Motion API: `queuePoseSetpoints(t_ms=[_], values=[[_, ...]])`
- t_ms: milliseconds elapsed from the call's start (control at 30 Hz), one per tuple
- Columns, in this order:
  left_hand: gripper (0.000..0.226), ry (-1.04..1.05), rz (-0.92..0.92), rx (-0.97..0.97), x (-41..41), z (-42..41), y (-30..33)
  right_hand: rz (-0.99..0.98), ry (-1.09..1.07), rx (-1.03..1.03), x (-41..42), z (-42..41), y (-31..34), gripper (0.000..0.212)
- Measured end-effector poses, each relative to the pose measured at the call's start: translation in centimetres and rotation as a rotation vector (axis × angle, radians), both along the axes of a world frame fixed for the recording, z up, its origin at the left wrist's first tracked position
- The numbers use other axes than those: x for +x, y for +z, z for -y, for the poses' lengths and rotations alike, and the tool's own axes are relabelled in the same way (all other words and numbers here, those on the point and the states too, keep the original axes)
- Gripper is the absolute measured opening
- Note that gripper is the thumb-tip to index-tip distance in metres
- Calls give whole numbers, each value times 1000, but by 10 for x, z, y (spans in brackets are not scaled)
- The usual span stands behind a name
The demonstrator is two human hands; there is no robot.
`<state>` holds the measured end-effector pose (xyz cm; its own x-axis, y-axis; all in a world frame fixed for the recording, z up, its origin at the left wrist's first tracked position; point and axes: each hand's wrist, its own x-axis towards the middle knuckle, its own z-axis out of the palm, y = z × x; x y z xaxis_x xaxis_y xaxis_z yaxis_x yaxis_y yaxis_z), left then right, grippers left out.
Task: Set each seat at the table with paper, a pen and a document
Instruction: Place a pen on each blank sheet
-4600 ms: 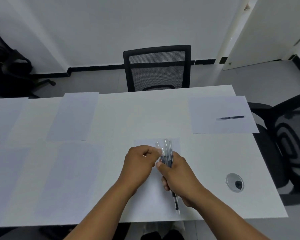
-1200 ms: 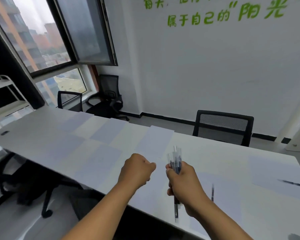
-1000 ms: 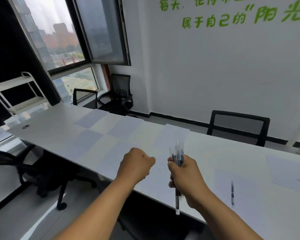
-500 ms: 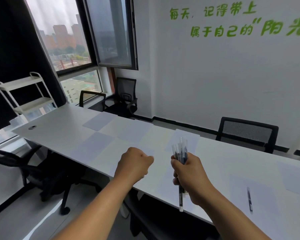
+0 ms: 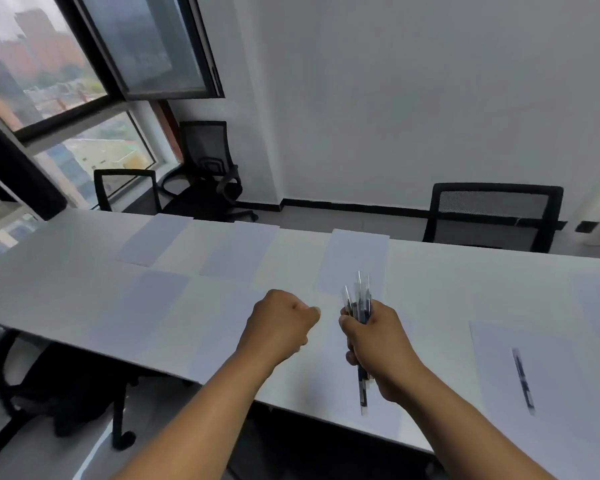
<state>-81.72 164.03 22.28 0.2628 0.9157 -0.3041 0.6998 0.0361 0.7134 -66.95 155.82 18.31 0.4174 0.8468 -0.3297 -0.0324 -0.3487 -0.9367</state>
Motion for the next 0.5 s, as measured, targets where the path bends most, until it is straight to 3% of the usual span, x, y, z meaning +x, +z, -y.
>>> queuePoseSetpoints(t_ms=[500], values=[[36,-288,21,-199,65,-73,-99,-83,-235,-235,17,-28,-81,24]])
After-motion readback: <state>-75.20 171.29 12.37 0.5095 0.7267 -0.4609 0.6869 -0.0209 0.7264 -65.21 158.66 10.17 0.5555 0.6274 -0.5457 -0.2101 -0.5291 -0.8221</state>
